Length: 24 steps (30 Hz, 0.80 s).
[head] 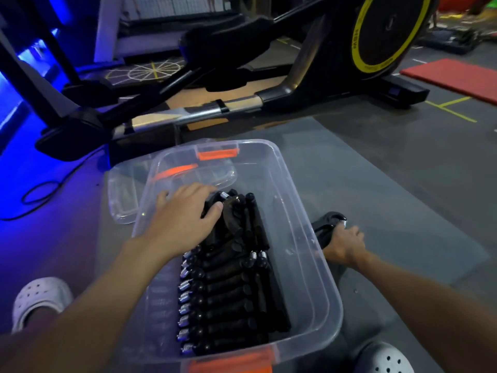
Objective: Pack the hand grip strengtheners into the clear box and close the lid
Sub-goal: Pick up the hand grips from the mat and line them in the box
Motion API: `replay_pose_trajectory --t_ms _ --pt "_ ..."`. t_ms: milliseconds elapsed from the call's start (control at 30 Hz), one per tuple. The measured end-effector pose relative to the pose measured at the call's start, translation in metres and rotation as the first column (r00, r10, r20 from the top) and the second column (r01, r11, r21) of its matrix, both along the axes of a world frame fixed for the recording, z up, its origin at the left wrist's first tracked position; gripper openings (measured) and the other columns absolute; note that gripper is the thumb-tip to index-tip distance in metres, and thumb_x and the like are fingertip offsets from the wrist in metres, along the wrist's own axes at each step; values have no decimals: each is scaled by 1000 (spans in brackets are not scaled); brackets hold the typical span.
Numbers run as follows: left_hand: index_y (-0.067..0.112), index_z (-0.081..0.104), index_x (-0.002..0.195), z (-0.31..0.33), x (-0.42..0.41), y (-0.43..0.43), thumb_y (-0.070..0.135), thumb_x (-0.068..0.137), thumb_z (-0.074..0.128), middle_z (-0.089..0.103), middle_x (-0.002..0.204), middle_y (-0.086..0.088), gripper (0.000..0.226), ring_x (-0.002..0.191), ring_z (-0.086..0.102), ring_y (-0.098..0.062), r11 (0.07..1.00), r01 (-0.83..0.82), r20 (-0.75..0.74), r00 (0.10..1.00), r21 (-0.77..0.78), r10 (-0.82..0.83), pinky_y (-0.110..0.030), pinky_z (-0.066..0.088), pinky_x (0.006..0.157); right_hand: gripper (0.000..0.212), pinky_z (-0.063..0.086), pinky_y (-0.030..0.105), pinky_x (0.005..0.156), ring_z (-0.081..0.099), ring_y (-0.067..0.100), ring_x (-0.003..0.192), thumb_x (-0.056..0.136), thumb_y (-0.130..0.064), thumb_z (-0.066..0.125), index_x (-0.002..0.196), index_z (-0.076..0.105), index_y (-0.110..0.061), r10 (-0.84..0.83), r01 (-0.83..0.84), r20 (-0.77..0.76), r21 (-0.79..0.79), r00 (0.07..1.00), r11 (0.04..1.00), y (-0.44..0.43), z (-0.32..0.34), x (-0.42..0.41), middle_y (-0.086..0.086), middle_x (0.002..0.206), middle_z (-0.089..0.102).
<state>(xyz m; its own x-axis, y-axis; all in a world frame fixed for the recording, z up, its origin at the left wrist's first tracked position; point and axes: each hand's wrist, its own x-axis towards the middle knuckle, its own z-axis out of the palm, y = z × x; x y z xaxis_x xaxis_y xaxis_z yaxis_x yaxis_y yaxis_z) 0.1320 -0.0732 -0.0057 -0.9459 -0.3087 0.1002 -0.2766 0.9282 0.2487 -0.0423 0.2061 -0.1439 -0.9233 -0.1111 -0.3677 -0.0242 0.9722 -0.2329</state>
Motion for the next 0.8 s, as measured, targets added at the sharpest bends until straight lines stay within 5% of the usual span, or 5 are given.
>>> replay_pose_trajectory --t_ms 167,333,567,800 --pt "29 63 112 2 12 -6 34 95 48 61 123 13 23 123 48 -13 1000 -18 -86 996 13 19 -46 17 110 119 34 45 109 35 41 130 49 -66 85 138 35 -4 -160 154 -22 -164 987 974 5 30 3 24 137 36" --pt "28 69 99 9 27 -16 26 92 51 66 110 12 20 113 55 -13 998 -45 -166 985 51 53 -44 18 108 102 51 41 92 55 31 106 21 -87 74 93 65 -17 -192 104 -169 -425 967 899 10 104 -21 17 113 60" --pt "23 73 93 18 40 -14 23 92 50 74 96 4 23 95 63 -22 941 -159 -257 936 298 240 -35 37 99 97 47 37 95 48 20 106 40 -71 83 118 53 -22 327 -436 -359 -282 874 855 -36 228 51 4 119 41" --pt "30 69 90 17 54 -15 35 87 42 71 86 10 27 90 61 -23 915 -166 -229 938 367 262 -41 49 89 106 41 36 100 37 25 116 47 -65 84 128 38 -14 752 -751 -211 103 625 653 -95 186 130 7 123 36"
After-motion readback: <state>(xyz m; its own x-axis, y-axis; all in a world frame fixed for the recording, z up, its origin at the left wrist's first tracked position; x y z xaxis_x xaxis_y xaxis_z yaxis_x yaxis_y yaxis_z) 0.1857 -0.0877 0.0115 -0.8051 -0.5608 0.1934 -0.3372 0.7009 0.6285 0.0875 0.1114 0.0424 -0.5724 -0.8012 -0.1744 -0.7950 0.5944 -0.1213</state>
